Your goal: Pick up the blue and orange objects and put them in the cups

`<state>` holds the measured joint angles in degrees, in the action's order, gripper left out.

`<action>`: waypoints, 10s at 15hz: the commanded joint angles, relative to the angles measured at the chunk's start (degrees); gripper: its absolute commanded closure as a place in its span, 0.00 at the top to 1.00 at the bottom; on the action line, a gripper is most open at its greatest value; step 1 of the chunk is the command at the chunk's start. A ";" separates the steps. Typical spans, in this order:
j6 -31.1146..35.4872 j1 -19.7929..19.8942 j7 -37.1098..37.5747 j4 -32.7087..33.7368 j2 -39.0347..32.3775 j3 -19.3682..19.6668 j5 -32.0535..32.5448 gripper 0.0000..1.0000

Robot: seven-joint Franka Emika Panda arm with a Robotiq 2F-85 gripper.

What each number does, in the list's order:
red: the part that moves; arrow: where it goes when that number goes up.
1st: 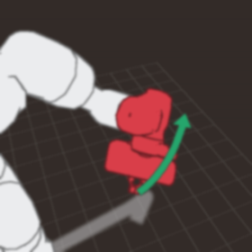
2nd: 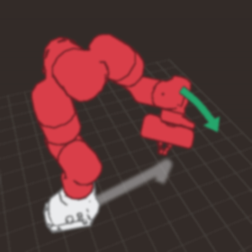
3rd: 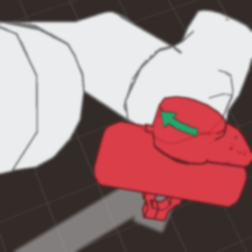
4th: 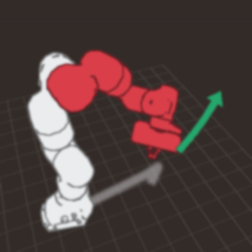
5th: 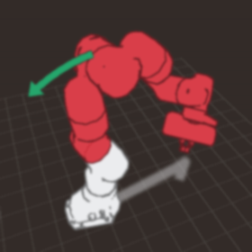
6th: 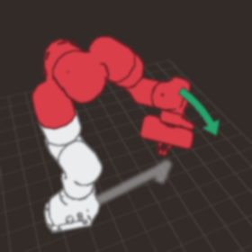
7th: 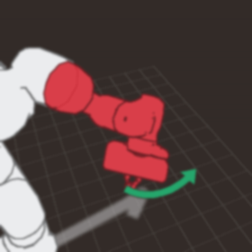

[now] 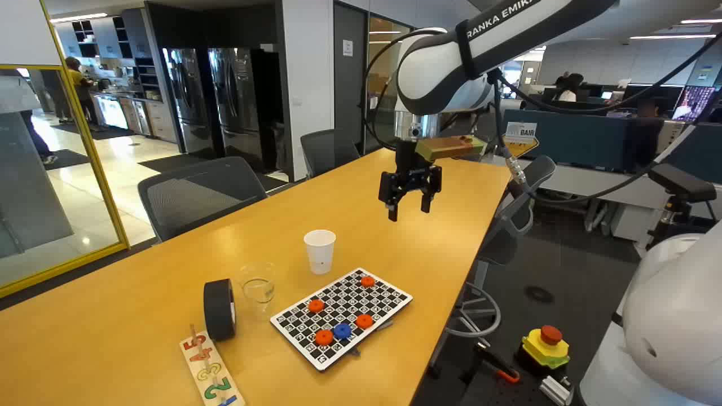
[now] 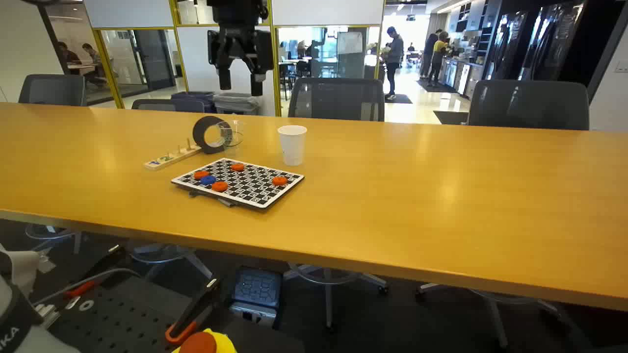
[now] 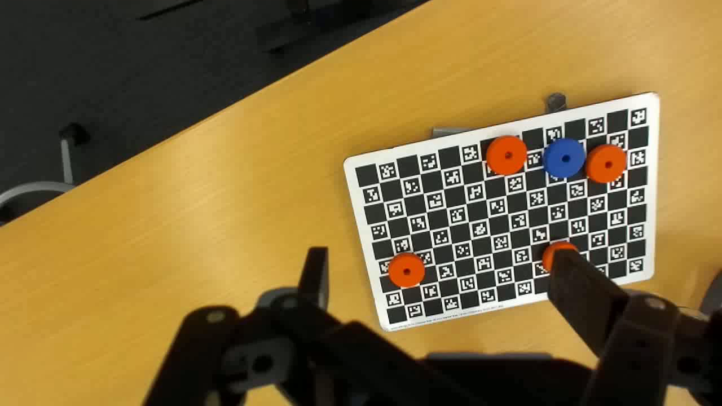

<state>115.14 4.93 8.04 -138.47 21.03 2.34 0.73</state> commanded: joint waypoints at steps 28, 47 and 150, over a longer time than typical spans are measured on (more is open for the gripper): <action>28.56 -3.26 0.59 4.50 -32.43 -1.28 1.28 1.00; 29.83 -1.13 -5.57 11.71 -41.94 0.31 -1.29 1.00; 30.77 -11.19 -4.53 16.76 -45.12 -5.70 1.33 0.20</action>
<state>146.36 -6.93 4.31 -121.07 -25.14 -2.76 3.18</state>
